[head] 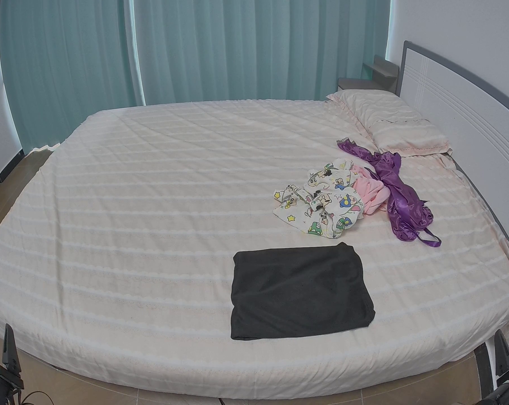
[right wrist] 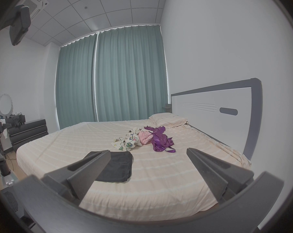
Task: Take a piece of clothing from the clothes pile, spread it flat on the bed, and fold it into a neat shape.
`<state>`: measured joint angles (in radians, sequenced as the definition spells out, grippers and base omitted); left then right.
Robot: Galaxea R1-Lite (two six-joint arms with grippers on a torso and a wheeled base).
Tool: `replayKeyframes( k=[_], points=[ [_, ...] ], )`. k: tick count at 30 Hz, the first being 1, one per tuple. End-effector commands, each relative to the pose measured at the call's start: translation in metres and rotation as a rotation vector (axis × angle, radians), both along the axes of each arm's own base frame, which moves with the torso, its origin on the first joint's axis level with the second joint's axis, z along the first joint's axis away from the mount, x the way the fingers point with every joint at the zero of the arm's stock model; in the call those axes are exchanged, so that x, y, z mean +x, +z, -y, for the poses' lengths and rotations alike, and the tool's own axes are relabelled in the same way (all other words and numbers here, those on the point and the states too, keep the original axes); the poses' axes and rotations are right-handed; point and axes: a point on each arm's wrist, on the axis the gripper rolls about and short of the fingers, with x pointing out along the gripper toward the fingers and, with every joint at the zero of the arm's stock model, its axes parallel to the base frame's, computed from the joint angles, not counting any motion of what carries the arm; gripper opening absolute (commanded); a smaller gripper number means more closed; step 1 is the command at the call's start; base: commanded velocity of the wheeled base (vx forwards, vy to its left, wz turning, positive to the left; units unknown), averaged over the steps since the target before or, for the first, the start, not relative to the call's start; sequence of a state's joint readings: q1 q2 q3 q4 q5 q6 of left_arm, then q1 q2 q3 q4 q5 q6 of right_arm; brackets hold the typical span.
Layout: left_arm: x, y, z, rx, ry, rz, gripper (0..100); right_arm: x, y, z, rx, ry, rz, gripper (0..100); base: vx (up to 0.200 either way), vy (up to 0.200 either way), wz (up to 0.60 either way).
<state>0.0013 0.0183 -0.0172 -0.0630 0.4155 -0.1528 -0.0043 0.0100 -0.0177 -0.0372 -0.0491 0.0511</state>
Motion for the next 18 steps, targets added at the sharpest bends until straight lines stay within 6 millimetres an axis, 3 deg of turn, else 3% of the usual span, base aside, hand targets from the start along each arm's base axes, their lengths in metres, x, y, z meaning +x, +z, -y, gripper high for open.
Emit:
replayKeyframes(
  k=[1, 18],
  points=[
    [-0.0003, -0.0047, 0.0001, 0.032, -0.001, -0.013, 100, 0.0006, -0.005, 0.0, 0.001, 0.001, -0.006, 100, 0.0, 0.0, 0.0],
    [0.0053, -0.0044, 0.003, 0.05, -0.128, -0.126, 100, 0.0006, -0.005, 0.0, 0.001, 0.001, -0.006, 100, 0.0, 0.0, 0.0]
  ],
)
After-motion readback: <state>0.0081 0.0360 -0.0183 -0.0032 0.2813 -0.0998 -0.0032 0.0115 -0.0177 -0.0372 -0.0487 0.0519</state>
